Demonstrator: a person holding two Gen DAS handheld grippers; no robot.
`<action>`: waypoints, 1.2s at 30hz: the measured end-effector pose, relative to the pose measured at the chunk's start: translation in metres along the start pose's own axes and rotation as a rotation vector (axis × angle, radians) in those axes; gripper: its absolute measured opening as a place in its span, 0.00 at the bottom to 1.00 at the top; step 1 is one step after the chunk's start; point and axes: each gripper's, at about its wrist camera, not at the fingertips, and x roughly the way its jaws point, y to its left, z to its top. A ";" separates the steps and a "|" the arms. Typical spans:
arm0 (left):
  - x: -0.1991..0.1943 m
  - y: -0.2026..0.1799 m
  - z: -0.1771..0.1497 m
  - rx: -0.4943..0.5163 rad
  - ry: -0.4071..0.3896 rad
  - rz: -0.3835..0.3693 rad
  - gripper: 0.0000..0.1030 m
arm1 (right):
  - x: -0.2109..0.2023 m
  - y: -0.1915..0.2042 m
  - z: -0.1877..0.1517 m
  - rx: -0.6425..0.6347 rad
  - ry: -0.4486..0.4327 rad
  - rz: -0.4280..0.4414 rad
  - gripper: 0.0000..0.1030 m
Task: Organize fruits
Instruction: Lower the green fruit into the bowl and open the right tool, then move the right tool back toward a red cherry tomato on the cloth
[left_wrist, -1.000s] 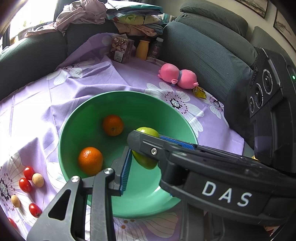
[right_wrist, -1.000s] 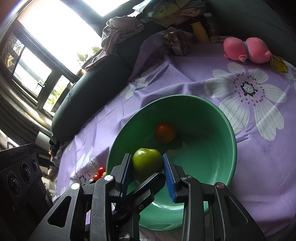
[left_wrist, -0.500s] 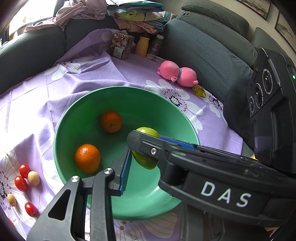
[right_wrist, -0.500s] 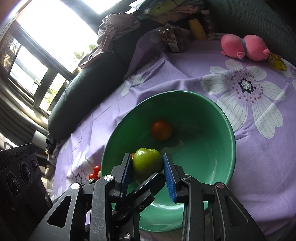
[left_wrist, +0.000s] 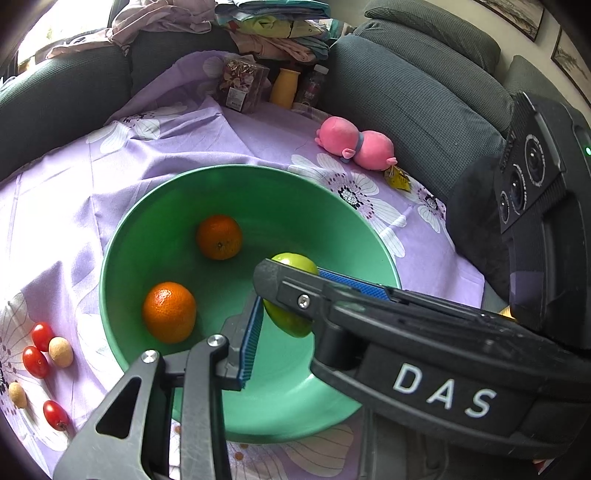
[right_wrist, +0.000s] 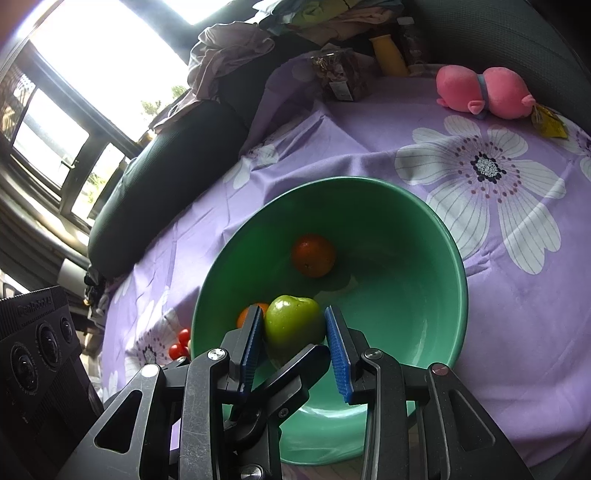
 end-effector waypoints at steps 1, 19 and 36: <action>0.000 0.000 0.000 -0.002 0.000 0.000 0.30 | 0.000 0.000 0.000 0.001 0.000 -0.002 0.36; -0.044 0.015 -0.009 -0.092 -0.074 0.034 0.50 | -0.014 0.006 0.002 0.010 -0.075 -0.033 0.36; -0.197 0.162 -0.122 -0.583 -0.190 0.604 0.62 | -0.006 0.074 -0.014 -0.183 -0.055 0.017 0.38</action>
